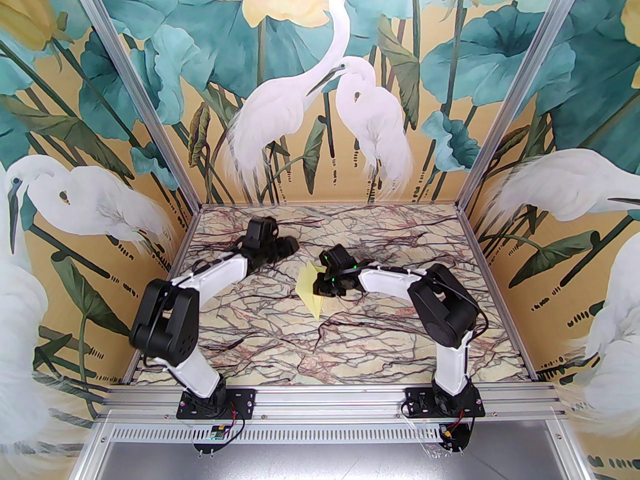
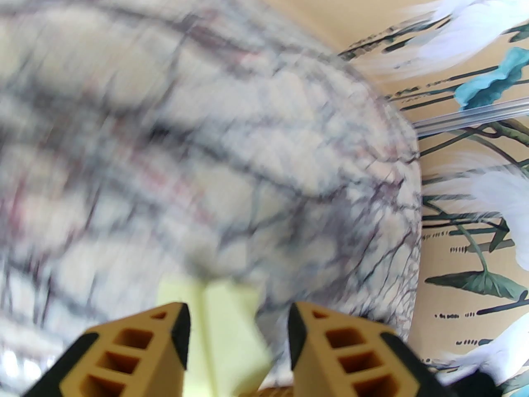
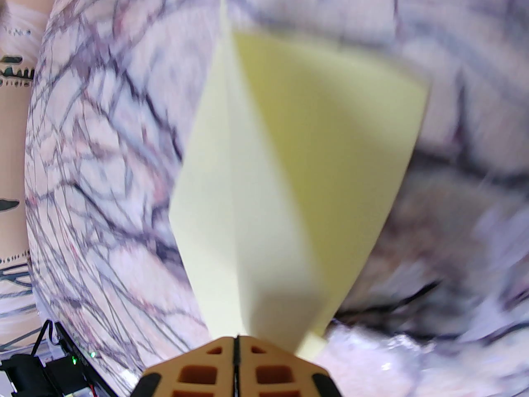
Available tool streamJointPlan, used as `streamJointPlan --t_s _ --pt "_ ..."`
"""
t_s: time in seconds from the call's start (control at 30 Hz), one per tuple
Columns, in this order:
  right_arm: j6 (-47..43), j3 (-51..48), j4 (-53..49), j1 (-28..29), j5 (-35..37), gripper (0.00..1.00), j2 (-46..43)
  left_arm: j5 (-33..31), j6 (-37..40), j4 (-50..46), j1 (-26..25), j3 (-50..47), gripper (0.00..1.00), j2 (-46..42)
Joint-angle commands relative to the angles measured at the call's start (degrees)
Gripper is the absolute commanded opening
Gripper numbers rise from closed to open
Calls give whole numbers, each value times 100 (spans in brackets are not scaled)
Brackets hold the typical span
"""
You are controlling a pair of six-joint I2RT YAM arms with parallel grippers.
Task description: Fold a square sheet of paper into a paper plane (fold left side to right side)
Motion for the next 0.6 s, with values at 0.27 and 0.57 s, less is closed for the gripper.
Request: streamJointPlan --t_s 0.27,0.57 --pt "-593 701 -635 -163 204 6 767 378 -1250 730 -290 -1651 53 -628" --pt "-585 541 -588 -206 309 3 801 484 -1721 1338 -676 -1838 54 -105"
